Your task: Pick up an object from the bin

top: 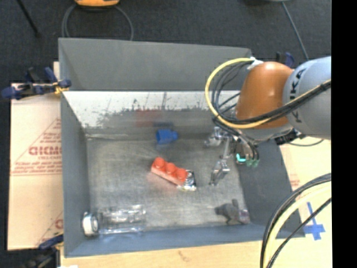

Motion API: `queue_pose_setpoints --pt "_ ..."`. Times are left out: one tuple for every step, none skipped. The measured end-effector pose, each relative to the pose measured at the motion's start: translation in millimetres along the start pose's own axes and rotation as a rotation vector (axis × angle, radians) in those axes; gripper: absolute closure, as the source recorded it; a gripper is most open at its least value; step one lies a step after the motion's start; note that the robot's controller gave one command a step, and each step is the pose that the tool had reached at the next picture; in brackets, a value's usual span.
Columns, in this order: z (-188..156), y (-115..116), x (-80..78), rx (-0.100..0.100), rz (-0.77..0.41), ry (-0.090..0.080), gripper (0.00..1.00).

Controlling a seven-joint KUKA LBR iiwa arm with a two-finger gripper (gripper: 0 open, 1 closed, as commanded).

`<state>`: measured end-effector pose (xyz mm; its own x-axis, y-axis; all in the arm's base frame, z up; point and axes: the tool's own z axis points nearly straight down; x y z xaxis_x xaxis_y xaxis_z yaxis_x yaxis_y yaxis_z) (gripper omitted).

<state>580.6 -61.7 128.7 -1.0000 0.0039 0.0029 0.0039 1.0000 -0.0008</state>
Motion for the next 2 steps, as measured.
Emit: queue_pose_setpoints --pt "28.9 77.8 15.7 -0.004 -0.081 -0.002 0.0" --pt "54.6 93.0 21.8 0.003 -0.235 -0.013 0.0"
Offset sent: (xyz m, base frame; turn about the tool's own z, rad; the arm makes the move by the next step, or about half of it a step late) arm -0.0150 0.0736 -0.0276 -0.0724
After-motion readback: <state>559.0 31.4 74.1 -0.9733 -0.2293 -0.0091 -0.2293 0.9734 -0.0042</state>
